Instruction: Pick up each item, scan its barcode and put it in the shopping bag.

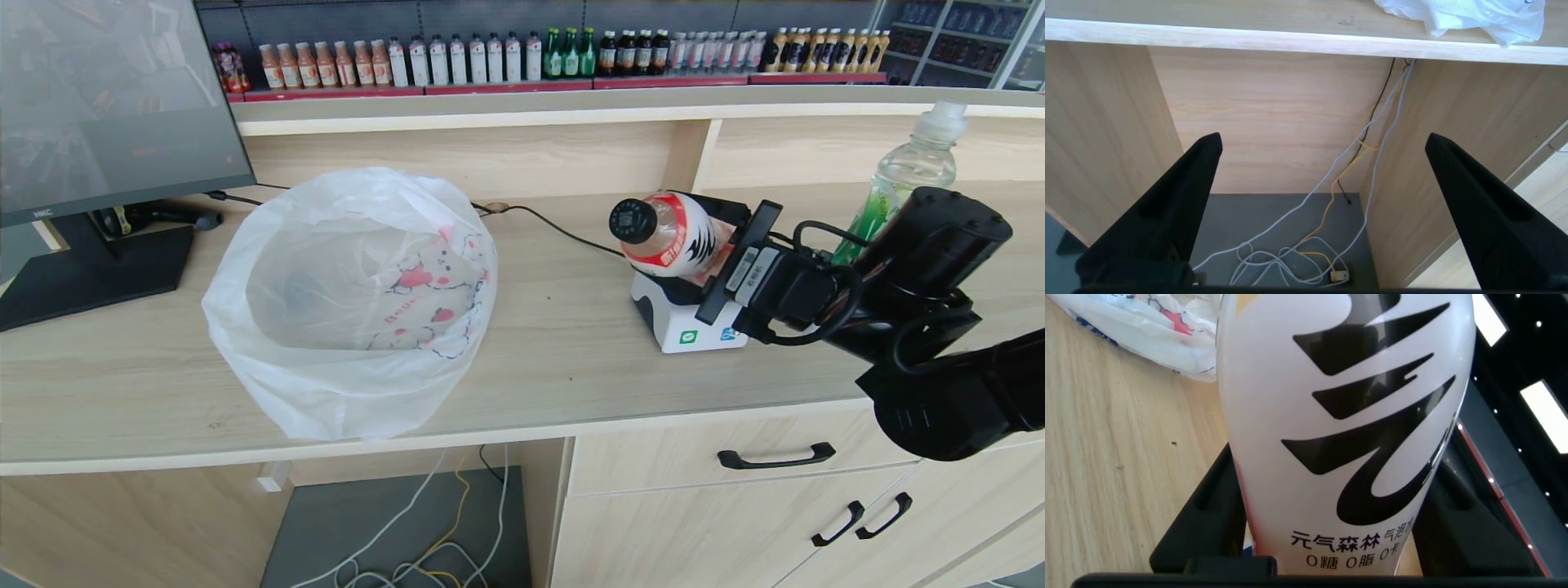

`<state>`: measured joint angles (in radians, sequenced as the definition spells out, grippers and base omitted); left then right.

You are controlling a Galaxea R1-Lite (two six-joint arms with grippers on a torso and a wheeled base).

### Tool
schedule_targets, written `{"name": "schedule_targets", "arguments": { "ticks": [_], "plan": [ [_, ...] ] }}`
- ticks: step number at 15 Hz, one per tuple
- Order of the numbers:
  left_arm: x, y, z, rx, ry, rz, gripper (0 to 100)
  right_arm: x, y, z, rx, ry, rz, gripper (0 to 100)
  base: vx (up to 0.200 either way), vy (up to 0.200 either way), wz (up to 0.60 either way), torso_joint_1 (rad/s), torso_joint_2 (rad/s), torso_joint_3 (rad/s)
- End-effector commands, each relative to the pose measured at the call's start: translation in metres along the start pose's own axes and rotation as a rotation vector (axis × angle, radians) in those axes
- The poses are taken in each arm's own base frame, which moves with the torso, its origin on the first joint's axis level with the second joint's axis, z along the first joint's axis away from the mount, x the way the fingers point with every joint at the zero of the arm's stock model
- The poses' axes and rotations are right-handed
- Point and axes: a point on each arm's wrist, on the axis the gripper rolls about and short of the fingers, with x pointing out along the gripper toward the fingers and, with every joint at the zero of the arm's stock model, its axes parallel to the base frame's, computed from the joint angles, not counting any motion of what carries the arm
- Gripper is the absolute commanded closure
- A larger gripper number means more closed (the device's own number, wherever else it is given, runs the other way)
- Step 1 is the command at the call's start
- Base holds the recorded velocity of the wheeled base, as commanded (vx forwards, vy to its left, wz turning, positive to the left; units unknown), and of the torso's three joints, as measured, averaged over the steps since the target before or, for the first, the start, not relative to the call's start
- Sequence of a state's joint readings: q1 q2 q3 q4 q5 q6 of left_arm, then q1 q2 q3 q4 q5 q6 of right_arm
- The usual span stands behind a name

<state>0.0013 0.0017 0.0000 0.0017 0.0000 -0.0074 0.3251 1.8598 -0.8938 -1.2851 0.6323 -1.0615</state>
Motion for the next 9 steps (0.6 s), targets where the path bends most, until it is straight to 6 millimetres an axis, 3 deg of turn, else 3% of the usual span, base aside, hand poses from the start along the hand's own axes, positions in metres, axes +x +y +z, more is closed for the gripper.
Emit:
{"name": "schedule_targets", "arguments": {
  "ticks": [1,9],
  "plan": [
    [0.000,0.000,0.000,0.000,0.000,0.000,0,0.000,0.000,0.001,0.000,-0.002,-0.001,100,0.000,0.000,0.00,0.000,0.00,0.000],
    [0.000,0.000,0.000,0.000,0.000,0.000,0,-0.001,-0.025,0.022,0.011,-0.038,-0.070,100,0.000,0.000,0.00,0.000,0.00,0.000]
  ]
}}
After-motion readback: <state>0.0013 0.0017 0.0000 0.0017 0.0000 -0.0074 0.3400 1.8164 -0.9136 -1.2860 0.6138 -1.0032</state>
